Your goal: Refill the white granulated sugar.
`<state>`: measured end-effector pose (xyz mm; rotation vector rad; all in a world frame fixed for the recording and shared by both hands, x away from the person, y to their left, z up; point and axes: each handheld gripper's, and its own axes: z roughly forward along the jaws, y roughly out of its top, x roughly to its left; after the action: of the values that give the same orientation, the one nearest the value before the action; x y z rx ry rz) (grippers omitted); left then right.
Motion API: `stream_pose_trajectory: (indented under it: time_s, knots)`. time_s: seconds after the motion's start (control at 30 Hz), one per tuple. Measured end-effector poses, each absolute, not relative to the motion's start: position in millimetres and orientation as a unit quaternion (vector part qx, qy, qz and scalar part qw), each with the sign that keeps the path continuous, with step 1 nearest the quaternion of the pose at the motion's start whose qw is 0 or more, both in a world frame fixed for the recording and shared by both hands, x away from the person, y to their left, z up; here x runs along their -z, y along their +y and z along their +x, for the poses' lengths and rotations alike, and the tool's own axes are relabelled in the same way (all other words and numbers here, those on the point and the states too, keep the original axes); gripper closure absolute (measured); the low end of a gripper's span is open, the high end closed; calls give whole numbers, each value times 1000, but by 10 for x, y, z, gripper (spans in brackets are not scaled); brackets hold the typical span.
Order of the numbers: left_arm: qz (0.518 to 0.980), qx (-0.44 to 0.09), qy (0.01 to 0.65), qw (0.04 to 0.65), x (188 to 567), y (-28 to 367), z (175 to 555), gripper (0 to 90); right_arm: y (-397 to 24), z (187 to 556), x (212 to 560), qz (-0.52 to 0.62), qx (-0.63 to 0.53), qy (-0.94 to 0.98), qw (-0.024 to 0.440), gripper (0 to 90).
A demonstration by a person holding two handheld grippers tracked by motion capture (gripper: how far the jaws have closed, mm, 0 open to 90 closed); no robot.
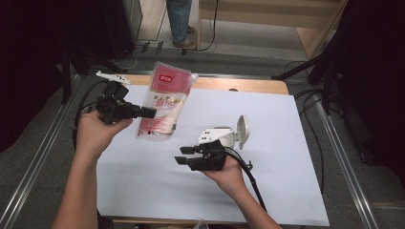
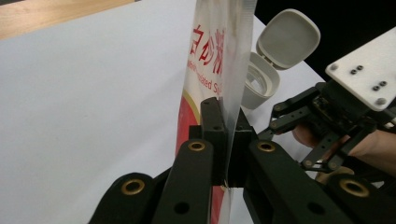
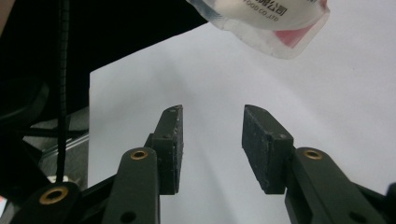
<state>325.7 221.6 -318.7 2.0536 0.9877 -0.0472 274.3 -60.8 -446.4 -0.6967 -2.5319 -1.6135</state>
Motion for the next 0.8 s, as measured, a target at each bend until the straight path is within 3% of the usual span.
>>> stream_pose_trajectory:
  time_s: [0.27,0.8]
  knots:
    - [805,26,395,442,3272,2257,3329,900,-697,2761,4443,-216,525,-822,49,589]
    - [798,0,431,422,3661,2191,3599,900,-1088,2723,4440,-214,527,-821,51,546]
